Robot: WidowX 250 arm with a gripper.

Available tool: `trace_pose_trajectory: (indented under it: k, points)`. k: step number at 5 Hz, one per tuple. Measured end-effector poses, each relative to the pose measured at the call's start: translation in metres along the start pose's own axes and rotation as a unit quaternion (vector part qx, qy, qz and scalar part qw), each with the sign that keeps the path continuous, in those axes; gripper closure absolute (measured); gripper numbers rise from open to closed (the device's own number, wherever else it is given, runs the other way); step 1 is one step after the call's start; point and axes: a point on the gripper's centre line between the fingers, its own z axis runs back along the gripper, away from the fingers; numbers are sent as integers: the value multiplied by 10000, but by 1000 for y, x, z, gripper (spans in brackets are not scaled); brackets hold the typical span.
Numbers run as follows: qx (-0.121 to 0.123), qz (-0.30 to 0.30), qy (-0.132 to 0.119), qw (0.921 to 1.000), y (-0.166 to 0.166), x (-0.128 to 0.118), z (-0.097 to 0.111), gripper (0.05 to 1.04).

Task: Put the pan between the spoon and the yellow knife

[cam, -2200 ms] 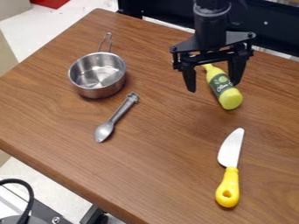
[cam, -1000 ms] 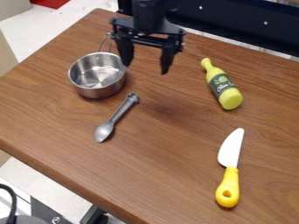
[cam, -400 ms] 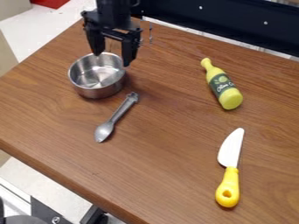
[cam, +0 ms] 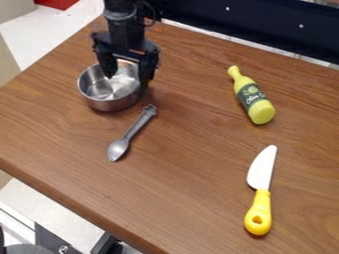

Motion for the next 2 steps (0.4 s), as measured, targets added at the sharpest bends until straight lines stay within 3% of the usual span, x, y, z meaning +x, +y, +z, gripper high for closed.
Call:
trace_pose_trajectory:
  k: [1,2]
  points:
    - [76,163,-155,9997,-4,2,-3,83]
    - [-5,267,40,9996,-7,-1,-14,83]
